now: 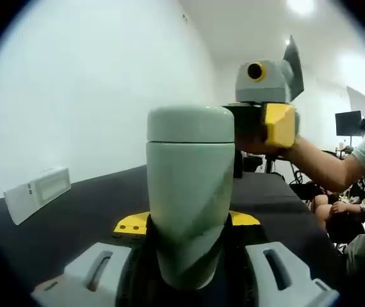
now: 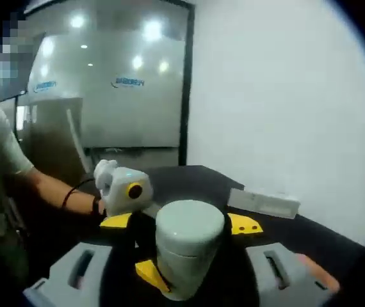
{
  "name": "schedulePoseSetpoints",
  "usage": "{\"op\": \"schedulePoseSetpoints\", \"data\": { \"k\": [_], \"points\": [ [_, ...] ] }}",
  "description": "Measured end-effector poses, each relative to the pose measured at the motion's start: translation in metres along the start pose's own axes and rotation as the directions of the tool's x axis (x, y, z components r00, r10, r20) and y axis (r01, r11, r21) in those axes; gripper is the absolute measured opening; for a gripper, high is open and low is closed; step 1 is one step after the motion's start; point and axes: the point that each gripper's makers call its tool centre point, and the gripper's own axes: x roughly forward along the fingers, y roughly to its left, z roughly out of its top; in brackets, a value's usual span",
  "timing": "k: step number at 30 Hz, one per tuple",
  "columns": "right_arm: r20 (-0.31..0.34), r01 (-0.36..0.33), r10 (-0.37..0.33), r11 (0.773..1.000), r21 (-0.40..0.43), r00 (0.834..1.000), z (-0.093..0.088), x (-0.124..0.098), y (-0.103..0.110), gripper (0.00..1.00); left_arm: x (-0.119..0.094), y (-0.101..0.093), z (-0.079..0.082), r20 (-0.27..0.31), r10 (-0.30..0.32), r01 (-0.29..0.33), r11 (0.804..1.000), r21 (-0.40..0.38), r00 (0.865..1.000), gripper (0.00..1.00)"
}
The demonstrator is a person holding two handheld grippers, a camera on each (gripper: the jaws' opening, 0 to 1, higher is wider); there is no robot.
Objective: Assemble the cup parts correctly, then place the assembled cup into the box.
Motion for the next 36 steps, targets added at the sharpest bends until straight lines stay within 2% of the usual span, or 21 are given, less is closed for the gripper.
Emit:
{"op": "schedulePoseSetpoints", "data": {
  "k": [1, 2, 3, 9, 13, 20, 23, 27, 30, 34, 35, 36],
  "points": [
    [0.034, 0.012, -0.012, 1.000, 0.001, 0.999, 0.005, 0.001, -0.008, 0.51, 0.000, 0.000, 0.000, 0.000, -0.001, 0.001, 1.000, 0.000, 1.000, 0.39],
    [0.045, 0.022, -0.022, 1.000, -0.010, 0.999, 0.006, 0.002, -0.010, 0.44, 0.000, -0.001, 0.000, 0.001, -0.001, 0.001, 1.000, -0.001, 1.000, 0.39],
    [0.040, 0.018, -0.017, 1.000, -0.018, 0.999, 0.006, 0.003, -0.009, 0.41, 0.001, -0.001, 0.000, 0.002, -0.001, 0.001, 1.000, -0.003, 1.000, 0.39],
    [0.031, 0.058, -0.059, 0.998, 0.002, 0.998, 0.005, 0.007, -0.001, 0.39, 0.000, 0.001, 0.000, -0.005, 0.001, -0.001, 1.000, -0.007, 1.000, 0.39],
    [-0.007, 0.145, -0.145, 0.989, 0.018, 0.989, 0.003, 0.004, -0.005, 0.39, 0.000, 0.001, -0.001, -0.010, 0.004, -0.004, 1.000, -0.002, 1.000, 0.39],
    [0.006, 0.309, -0.310, 0.950, 0.048, 0.951, 0.001, 0.002, -0.009, 0.39, 0.000, 0.001, -0.001, -0.009, 0.014, -0.014, 1.000, 0.003, 1.000, 0.38],
    [-0.002, 0.346, -0.346, 0.937, 0.044, 0.938, 0.002, 0.004, -0.007, 0.39, -0.001, 0.001, -0.001, -0.018, 0.016, -0.016, 1.000, 0.008, 1.000, 0.38],
    [-0.023, 0.447, -0.447, 0.893, 0.049, 0.894, 0.001, 0.004, -0.010, 0.38, -0.001, 0.000, -0.001, -0.023, 0.023, -0.023, 1.000, 0.008, 0.999, 0.38],
    [-0.019, 0.451, -0.450, 0.891, 0.046, 0.893, 0.000, 0.003, -0.012, 0.39, -0.002, 0.000, -0.001, -0.024, 0.026, -0.026, 1.000, 0.011, 0.999, 0.38],
    [0.057, 0.404, -0.407, 0.913, 0.053, 0.912, 0.002, 0.001, -0.014, 0.40, -0.001, 0.002, -0.001, 0.002, 0.007, -0.007, 1.000, -0.010, 1.000, 0.39],
    [0.064, 0.375, -0.382, 0.922, 0.101, 0.922, 0.002, -0.001, -0.012, 0.40, -0.002, 0.001, -0.001, 0.002, -0.004, 0.004, 1.000, -0.009, 1.000, 0.40],
    [0.077, 0.333, -0.349, 0.929, 0.164, 0.934, 0.004, -0.003, -0.010, 0.43, -0.005, 0.000, -0.003, -0.021, -0.012, 0.011, 1.000, -0.026, 1.000, 0.40]
  ]
}}
